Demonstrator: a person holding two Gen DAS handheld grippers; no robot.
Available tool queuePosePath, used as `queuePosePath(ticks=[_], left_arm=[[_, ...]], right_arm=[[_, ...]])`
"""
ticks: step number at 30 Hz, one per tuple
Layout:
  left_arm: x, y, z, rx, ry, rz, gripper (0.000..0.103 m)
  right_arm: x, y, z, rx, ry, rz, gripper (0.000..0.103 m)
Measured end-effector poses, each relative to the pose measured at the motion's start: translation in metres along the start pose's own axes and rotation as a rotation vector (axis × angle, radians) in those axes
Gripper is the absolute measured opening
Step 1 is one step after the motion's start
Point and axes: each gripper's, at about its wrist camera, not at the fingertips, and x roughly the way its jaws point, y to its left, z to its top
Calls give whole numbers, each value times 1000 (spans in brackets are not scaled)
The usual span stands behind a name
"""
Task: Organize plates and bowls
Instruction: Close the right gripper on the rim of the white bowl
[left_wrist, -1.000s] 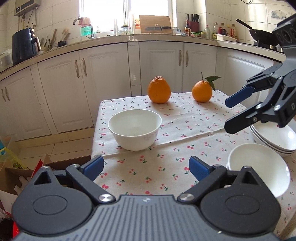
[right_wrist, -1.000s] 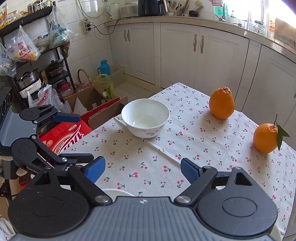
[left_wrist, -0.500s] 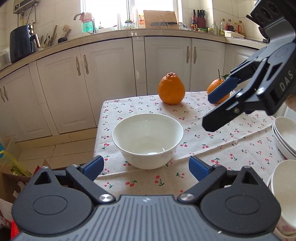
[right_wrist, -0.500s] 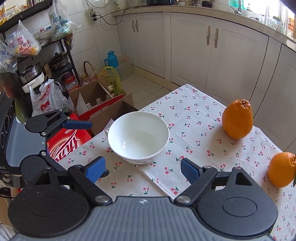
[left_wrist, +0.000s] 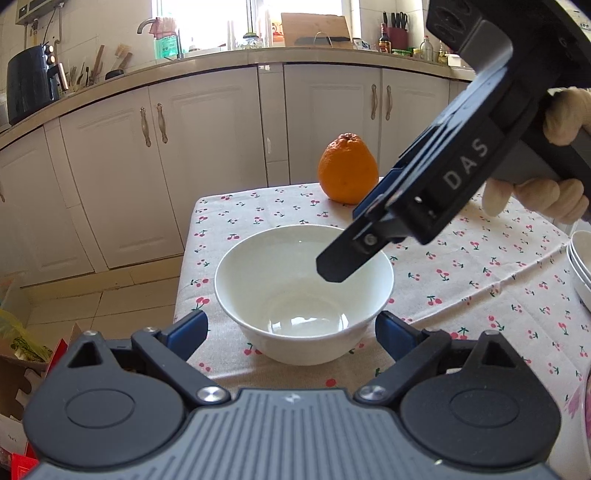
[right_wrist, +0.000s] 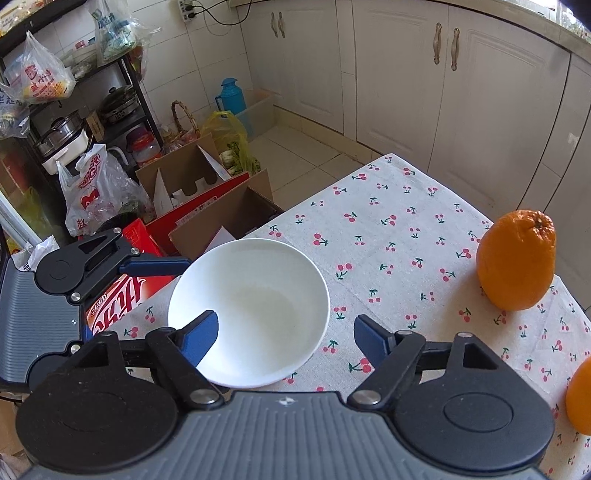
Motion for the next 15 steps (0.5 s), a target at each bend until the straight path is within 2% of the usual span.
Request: queuePosePath(ticks=[7,9,11,15], left_arm=[[4,0,0,6,-1,-21,93],[5,0,0,8,0,-27,90],[5,-1,1,12,0,-29,89],[5,-1,1,10,0,-30,89]], right_arm=[[16,-7,6,12,13,19,69],[20,-7,7,12,19,23,61],[22,-7,8,12,24,31,57],[24,-4,8,7,25,31,56]])
